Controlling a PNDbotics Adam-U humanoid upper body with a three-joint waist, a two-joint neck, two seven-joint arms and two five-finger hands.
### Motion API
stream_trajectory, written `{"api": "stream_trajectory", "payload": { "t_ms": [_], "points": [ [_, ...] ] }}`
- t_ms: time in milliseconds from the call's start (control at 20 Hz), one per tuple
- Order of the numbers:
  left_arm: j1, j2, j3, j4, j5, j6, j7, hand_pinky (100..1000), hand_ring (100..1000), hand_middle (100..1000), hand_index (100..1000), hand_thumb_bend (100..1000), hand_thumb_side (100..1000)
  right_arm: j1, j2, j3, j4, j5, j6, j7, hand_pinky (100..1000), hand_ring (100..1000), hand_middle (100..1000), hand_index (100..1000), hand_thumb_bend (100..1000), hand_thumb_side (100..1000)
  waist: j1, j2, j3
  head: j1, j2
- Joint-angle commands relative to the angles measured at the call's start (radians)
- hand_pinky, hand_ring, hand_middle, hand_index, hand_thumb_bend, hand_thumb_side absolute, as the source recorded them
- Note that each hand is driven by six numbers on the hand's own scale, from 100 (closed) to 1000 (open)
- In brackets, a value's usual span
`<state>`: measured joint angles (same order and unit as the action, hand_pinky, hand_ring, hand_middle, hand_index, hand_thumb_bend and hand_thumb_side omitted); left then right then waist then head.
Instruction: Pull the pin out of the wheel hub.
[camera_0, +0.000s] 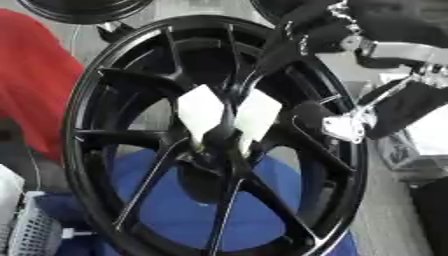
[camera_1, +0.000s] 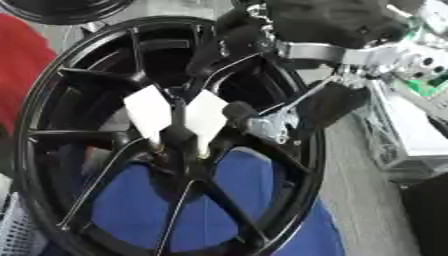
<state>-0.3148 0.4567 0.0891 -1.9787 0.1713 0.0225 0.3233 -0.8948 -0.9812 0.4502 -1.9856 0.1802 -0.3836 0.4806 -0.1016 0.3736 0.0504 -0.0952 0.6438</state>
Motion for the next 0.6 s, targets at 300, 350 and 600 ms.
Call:
{"api": "stream_trajectory", "payload": {
  "t_ms": [300, 350, 600],
  "points": [
    [-0.010, 0.021, -0.003, -0.021, 0.002, 0.001, -0.006, 758, 697, 601, 730, 409, 566, -0.006, -0.035, -0.063, -0.014, 0.001, -0.108, 0.136, 866, 827, 774, 851, 169, 498, -0.002, -0.007, 0.008, 0.018, -0.013],
    [-0.010, 0.021, -0.003, -0.021, 0.002, 0.001, -0.006, 758, 697, 601, 729, 408, 566, -0.004, -0.035, -0.068, -0.014, -0.001, -0.109, 0.153, 865, 828, 775, 853, 177, 496, -0.002, -0.006, 0.008, 0.022, -0.012],
    [-0.011, 0.018, -0.004, -0.021, 0.001, 0.002, -0.008, 758, 697, 602, 729, 406, 568, -0.002, -0.033, -0.097, -0.014, -0.026, -0.104, 0.237, 863, 836, 793, 878, 221, 490, -0.006, 0.002, 0.009, 0.041, -0.010]
  ]
}}
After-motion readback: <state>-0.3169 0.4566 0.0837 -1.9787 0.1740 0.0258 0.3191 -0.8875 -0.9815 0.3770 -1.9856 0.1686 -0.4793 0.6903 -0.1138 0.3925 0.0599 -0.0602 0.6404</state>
